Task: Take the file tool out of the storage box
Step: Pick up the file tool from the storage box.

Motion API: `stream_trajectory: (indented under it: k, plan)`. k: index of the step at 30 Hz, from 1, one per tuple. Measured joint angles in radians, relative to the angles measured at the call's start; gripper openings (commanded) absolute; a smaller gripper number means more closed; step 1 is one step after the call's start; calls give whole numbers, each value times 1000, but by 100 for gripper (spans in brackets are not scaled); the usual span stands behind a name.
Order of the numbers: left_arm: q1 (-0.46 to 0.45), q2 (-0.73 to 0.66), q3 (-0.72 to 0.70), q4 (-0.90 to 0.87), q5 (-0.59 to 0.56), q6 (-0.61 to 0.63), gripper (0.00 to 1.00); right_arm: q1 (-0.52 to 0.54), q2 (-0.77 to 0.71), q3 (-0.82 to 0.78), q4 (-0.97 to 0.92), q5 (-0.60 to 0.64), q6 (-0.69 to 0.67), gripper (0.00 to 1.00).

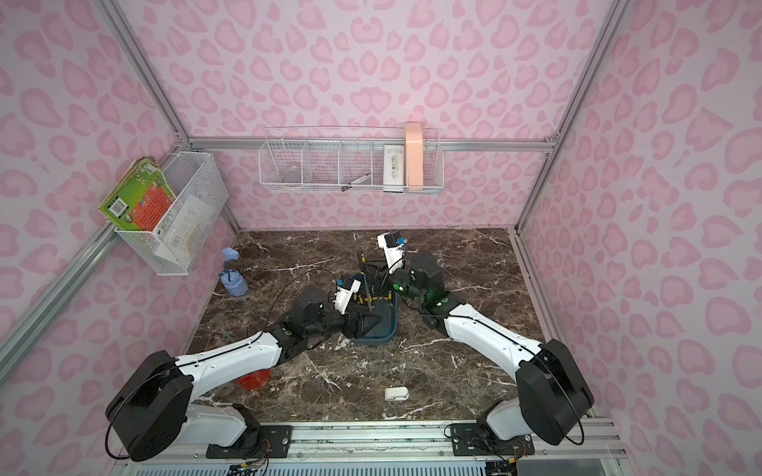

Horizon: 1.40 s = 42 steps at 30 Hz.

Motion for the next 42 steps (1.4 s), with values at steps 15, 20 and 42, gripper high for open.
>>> stream_trajectory:
  k: [15, 20, 42]
  plan:
    - [-8, -10, -15, 74, -24, -26, 43, 29, -33, -43, 0, 72, 3, 13]
    - [-8, -27, -13, 38, -37, -14, 28, 30, -6, -36, 1, 71, 4, 13]
    - [-10, -70, 1, -75, -53, 9, 0, 31, -42, -117, 68, 114, 31, 45]
